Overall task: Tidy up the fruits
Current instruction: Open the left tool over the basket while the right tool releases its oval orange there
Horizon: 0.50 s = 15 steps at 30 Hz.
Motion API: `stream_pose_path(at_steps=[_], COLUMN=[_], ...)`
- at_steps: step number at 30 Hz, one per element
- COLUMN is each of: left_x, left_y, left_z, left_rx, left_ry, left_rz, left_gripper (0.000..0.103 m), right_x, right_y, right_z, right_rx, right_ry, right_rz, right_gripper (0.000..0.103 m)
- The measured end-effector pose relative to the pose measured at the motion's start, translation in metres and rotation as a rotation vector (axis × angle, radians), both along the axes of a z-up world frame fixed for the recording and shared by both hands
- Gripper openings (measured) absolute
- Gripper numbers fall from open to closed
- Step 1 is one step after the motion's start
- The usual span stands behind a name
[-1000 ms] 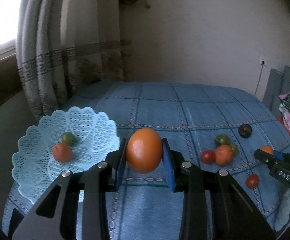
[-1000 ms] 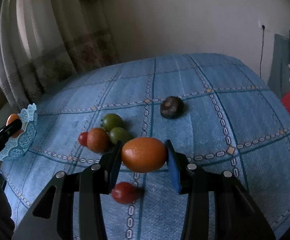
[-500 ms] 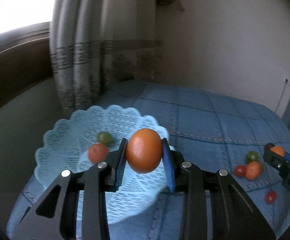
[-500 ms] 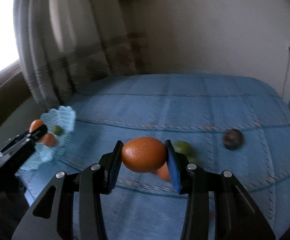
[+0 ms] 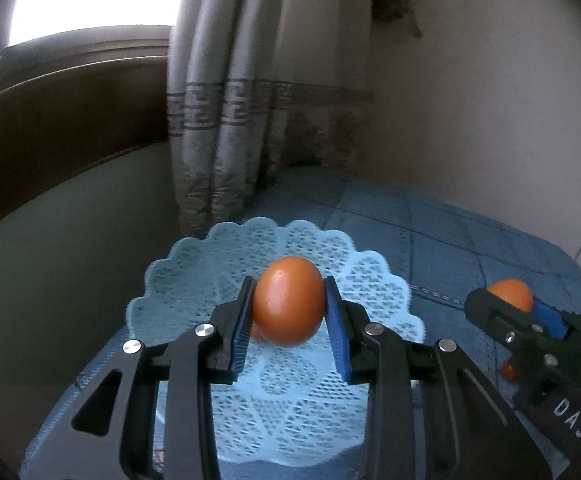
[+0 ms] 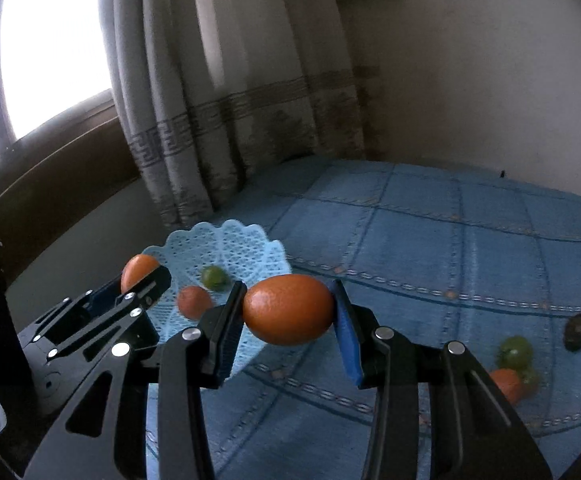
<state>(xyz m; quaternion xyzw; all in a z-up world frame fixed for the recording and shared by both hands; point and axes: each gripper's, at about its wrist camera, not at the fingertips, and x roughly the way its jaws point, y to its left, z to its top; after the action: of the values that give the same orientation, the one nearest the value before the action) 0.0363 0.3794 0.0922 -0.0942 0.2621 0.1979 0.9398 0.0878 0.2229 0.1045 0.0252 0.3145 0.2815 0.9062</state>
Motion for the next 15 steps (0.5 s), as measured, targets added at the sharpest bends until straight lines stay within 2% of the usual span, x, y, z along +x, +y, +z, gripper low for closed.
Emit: stream_pose_path(at_steps=[1,3,4,7,9,15], left_x=[-0.002,-0.010,-0.014,-0.021,-0.022,-0.031], left_y=[0.005,0.011,0.012,0.013,0.015,0.027], left_z=[0.001,0.005,0.008,0.015,0.017,0.021], left_rx=[-0.005,0.006,0.019,0.058,0.048,0.008], left_ry=[-0.006,-0.041,-0.057,-0.085,-0.095,-0.130], left_rz=[0.023,0.084,0.101,0.131,0.136,0.199], left_gripper=[0.040,0.075,0.079,0.084,0.089,0.093], right_x=[0.001,0.003,0.004,0.007,0.008,0.005], right_y=[0.004,0.009,0.009,0.010,0.012,0.028], right_z=[-0.001,-0.004,-0.006,-0.011,-0.013,-0.017], right_rx=[0.001,0.002,0.005,0.008,0.008,-0.013], right_ry=[0.006,0.015,0.021,0.041,0.048,0.045], right_rz=[0.004,0.002,-0.002,-0.010,-0.009,0.037], right_gripper=[0.043,0.043,0.043,0.043,0.043,0.043])
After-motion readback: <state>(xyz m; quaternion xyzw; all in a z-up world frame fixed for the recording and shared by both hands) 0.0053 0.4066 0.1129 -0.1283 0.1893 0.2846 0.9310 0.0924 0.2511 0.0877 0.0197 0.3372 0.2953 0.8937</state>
